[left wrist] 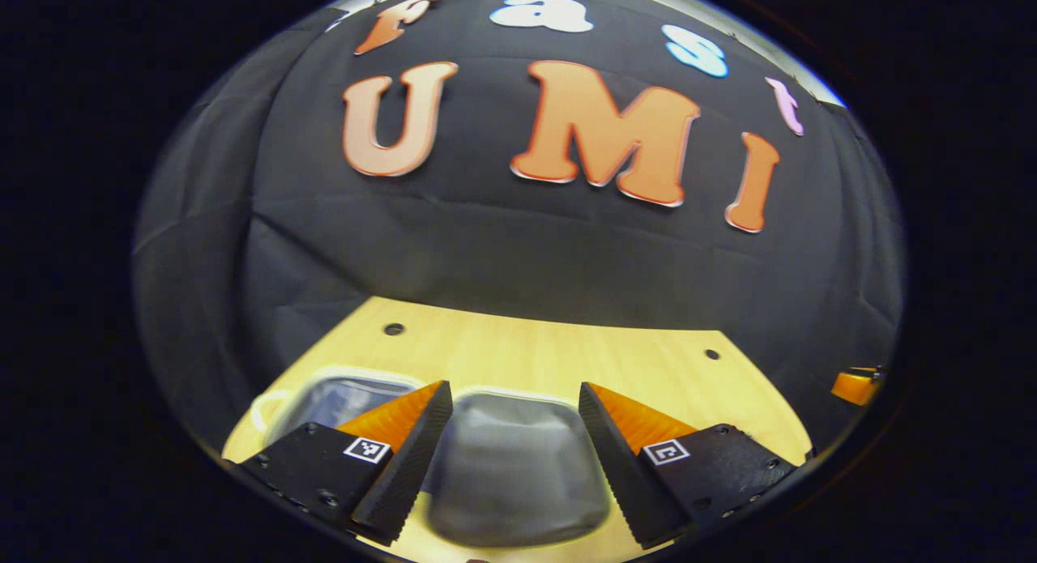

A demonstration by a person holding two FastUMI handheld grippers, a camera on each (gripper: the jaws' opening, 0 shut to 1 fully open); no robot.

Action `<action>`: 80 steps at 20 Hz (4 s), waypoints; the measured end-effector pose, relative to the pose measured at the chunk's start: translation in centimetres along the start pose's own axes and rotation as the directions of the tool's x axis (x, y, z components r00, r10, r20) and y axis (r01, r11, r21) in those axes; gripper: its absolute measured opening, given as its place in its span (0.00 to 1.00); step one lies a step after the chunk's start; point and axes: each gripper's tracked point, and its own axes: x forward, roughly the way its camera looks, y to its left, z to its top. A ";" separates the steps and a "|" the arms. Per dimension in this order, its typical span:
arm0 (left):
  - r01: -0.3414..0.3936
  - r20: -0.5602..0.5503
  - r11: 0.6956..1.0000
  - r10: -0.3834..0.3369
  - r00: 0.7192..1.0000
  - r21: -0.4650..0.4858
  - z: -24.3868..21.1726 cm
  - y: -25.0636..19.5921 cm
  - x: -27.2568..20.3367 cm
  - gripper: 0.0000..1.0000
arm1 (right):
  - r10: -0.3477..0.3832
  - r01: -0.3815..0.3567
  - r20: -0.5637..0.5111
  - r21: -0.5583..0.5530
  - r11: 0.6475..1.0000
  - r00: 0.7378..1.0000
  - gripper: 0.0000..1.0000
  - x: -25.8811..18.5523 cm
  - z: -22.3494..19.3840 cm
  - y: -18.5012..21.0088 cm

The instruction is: First open the suitcase, pack the skin care products into it, and then close the suitcase.

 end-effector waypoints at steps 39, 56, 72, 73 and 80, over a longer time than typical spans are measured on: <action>0.269 -0.272 0.950 -0.220 0.937 0.158 -12.6 -17.0 2.0 0.30 | 0.032 -0.034 -0.114 -0.015 0.999 0.993 0.93 1.2 -5.6 -4.0; 0.170 -0.366 0.985 -0.165 0.916 -0.019 -11.2 -1.4 -2.3 0.30 | 0.071 -0.192 -0.448 -0.230 0.954 0.891 0.73 12.3 -19.8 4.5; 0.270 -0.559 0.962 -0.199 0.805 0.047 -11.1 4.2 -0.8 0.30 | 0.148 -0.251 -0.489 -0.151 0.956 0.860 0.31 6.5 -15.2 11.0; 0.279 -0.587 0.959 -0.201 0.784 0.045 -11.3 4.7 -0.6 0.30 | 0.181 -0.270 -0.490 -0.117 0.956 0.853 0.31 5.9 -14.5 12.3; 0.320 -0.752 0.947 -0.208 0.626 0.004 -15.0 6.5 2.5 0.30 | 0.402 -0.393 -0.563 0.144 0.908 0.722 0.31 3.6 -12.1 22.2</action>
